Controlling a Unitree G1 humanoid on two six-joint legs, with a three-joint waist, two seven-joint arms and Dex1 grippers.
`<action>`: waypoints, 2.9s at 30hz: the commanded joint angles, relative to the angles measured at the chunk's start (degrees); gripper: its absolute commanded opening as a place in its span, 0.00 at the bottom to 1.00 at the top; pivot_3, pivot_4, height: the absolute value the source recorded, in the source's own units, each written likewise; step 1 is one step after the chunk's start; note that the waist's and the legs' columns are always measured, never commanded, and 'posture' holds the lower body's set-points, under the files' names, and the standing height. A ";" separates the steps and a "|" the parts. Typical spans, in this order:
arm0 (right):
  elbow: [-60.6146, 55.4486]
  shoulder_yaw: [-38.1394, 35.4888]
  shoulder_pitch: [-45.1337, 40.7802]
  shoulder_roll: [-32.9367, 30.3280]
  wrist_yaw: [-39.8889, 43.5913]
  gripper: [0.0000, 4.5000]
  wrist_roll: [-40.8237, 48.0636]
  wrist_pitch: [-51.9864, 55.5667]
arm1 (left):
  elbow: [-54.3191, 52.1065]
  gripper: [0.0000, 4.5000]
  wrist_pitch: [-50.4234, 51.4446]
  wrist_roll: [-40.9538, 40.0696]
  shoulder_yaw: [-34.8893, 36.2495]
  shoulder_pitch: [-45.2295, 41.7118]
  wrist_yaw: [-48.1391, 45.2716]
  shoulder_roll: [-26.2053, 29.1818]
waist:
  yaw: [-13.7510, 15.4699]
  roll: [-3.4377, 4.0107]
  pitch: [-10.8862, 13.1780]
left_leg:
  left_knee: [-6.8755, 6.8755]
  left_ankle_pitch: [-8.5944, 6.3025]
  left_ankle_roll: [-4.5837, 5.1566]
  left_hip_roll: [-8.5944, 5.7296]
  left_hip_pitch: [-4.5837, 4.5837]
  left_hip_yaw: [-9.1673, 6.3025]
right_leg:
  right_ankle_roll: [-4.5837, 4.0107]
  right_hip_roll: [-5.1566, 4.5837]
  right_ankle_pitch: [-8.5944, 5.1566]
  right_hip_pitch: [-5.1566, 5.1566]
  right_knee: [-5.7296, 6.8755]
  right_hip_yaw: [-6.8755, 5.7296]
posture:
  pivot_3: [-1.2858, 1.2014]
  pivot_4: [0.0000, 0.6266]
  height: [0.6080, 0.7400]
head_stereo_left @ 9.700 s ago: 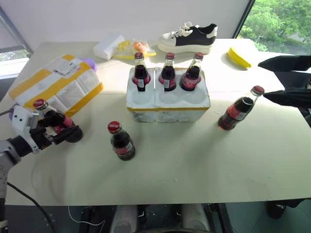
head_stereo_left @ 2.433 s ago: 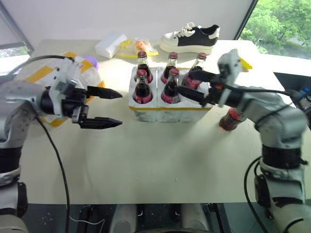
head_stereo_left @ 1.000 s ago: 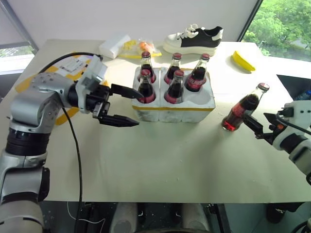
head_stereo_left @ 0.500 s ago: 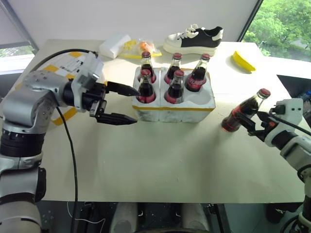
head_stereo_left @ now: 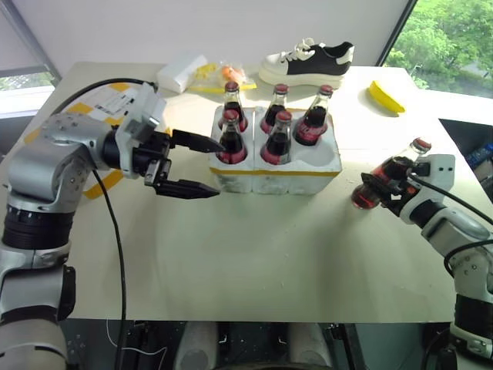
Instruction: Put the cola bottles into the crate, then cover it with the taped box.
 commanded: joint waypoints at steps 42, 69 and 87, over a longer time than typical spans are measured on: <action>4.13 21.40 -23.18 -3.55 17.70 1.00 -9.06 -5.57 | -5.64 1.00 0.05 -2.30 4.37 2.94 4.89 2.39 | -1.20 0.10 0.06 | -0.01 0.03 -0.04 0.00 -0.05 0.07 | 0.02 -0.01 -0.01 -0.07 0.06 -0.02 | 0.52 0.24 1.00; -2.25 0.96 -22.91 -23.57 39.44 1.00 19.68 6.16 | -8.10 1.00 -25.61 48.13 38.05 56.40 45.20 13.66 | -0.99 0.08 0.04 | -0.24 -0.26 0.24 0.26 -0.14 0.05 | -0.31 -0.16 -0.01 -0.55 -0.36 0.00 | 0.52 0.24 1.00; -5.23 -2.32 -22.23 -25.83 39.06 1.00 23.41 7.90 | 24.07 1.00 -42.47 61.95 15.77 39.78 68.83 12.58 | -1.12 0.06 0.00 | -0.42 -0.13 0.05 0.29 -0.15 0.24 | -0.24 -0.20 0.18 -0.55 -0.26 0.00 | 0.52 0.24 1.00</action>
